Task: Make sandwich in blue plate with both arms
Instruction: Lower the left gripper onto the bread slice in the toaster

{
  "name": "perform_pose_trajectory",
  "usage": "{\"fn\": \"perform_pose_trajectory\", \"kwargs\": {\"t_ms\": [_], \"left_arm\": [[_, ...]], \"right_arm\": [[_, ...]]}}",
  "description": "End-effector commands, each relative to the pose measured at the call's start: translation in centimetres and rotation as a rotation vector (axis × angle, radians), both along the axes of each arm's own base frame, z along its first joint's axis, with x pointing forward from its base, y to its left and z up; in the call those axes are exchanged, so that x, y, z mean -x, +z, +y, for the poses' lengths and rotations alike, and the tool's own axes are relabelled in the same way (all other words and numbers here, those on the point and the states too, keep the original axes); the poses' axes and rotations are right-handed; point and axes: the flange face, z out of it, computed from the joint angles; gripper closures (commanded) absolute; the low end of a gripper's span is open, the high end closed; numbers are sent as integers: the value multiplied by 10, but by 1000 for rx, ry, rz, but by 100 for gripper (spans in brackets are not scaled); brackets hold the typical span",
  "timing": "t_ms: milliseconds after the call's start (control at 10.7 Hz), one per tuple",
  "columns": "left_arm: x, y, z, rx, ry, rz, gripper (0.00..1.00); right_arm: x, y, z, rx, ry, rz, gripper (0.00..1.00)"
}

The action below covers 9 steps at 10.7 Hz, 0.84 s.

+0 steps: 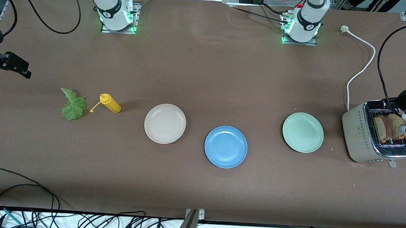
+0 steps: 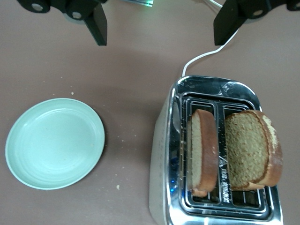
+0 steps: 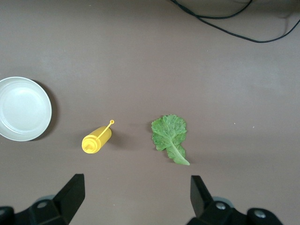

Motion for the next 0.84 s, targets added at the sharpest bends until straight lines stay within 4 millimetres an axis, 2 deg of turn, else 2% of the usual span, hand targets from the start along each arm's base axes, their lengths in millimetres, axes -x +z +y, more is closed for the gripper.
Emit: {"fn": "perform_pose_trajectory", "kwargs": {"t_ms": [0, 186, 280, 373, 559, 746], "left_arm": [[-15, -11, 33, 7, -56, -8, 0], [-19, -20, 49, 7, -68, -33, 0], [-21, -23, 54, -3, -67, -45, 3], [-23, -27, 56, -34, -81, -51, 10], [-28, -42, 60, -48, -91, -59, 7], [-19, -53, 61, -42, -91, -103, 6]], "right_arm": [[4, 5, 0, 1, 11, 3, 0], [4, 5, 0, 1, 11, 3, 0], [4, 5, 0, 1, 11, 3, 0], [4, 5, 0, 1, 11, 3, 0], [4, 5, 0, 1, 11, 3, 0], [4, 5, 0, 1, 11, 3, 0]]}}
